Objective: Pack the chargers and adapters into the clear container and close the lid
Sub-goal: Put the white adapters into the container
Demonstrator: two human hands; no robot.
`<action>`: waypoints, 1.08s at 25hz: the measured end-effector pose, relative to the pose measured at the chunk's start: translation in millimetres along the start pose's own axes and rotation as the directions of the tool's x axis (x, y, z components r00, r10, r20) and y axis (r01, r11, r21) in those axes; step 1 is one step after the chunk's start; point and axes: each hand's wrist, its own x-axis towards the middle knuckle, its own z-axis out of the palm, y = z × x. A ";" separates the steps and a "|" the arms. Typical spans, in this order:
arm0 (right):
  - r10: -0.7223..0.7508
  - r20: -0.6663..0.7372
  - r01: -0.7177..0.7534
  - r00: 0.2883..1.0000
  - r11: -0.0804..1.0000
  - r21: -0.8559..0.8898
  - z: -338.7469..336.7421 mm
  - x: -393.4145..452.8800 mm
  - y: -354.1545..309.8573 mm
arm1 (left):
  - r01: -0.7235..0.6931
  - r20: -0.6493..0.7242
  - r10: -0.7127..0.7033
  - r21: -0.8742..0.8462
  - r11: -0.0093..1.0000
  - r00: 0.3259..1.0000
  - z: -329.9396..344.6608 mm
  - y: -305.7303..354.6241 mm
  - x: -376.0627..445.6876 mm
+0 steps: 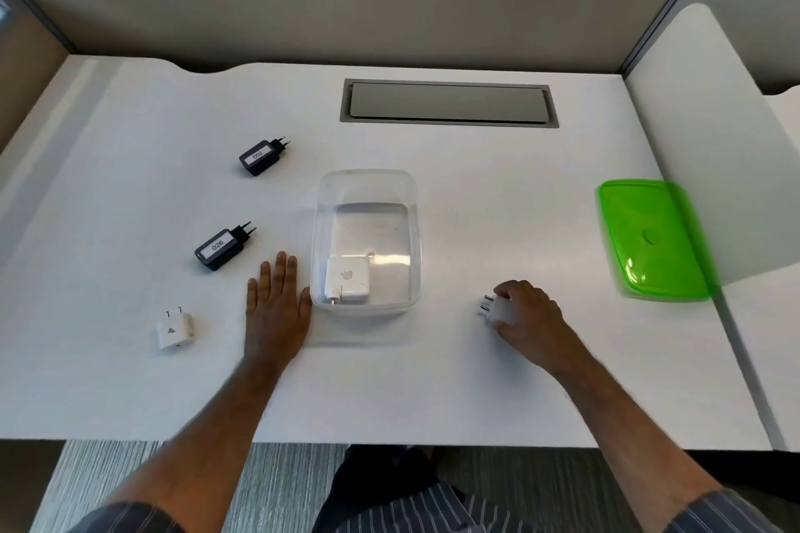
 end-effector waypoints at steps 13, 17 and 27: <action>-0.315 -0.220 0.345 0.923 0.932 0.113 -63.3 39.6 -113.3 | 0.020 -0.064 -0.021 -0.011 1.000 0.998 6.1 -1.7 -1.7; -0.430 -0.175 0.444 0.886 0.895 0.046 -55.7 58.8 -150.1 | 0.028 -0.061 -0.030 -0.042 0.999 0.998 8.4 -4.6 -0.5; -0.527 0.242 0.574 0.815 0.675 -0.464 -13.5 92.3 -180.2 | 0.052 -0.057 -0.056 -0.062 0.997 0.997 15.4 -9.7 2.7</action>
